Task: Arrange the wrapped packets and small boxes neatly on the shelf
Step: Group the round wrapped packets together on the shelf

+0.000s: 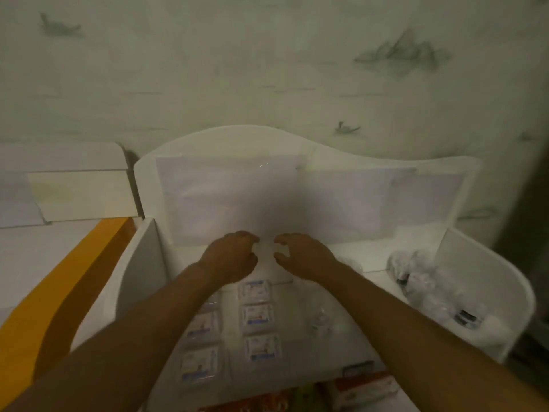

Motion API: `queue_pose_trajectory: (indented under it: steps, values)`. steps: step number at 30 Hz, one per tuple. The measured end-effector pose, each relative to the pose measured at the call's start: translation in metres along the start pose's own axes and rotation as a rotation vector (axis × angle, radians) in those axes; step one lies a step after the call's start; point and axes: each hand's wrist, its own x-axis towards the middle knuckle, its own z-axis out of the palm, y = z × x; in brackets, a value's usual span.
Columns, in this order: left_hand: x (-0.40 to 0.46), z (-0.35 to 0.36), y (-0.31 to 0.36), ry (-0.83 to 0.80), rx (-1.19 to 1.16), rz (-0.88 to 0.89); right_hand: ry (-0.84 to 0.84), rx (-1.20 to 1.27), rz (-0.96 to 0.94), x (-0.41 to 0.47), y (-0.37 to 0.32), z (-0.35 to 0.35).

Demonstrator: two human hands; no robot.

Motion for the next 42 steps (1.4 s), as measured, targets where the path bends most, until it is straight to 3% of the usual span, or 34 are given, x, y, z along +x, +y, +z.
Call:
queue_pose_trajectory:
  steps: [7, 14, 20, 24, 30, 33, 39, 42]
  values:
    - [0.035, -0.022, 0.061, -0.03, 0.021, 0.172, 0.012, -0.243, 0.048, -0.032, 0.05, -0.075]
    - [0.049, 0.021, 0.171, -0.006, -0.137, 0.337, 0.011, -0.178, 0.192, -0.083, 0.136, -0.103]
    - [0.076, 0.073, 0.253, -0.088, -0.208, 0.311, 0.035, 0.013, 0.271, -0.103, 0.229, -0.114]
    - [0.094, 0.11, 0.298, -0.136, -0.345, 0.194, 0.089, 0.233, 0.285, -0.103, 0.277, -0.102]
    - [0.086, 0.182, 0.338, -0.066, -0.864, -0.208, 0.138, 0.615, 0.369, -0.103, 0.308, -0.057]
    - [0.082, 0.201, 0.347, -0.03, -0.996, -0.347, 0.157, 0.69, 0.379, -0.106, 0.315, -0.032]
    - [0.096, 0.223, 0.355, -0.023, -1.172, -0.395, 0.335, 0.732, 0.359, -0.109, 0.33, -0.018]
    - [0.099, 0.237, 0.359, -0.009, -1.254, -0.398, 0.291, 0.752, 0.32, -0.112, 0.335, -0.012]
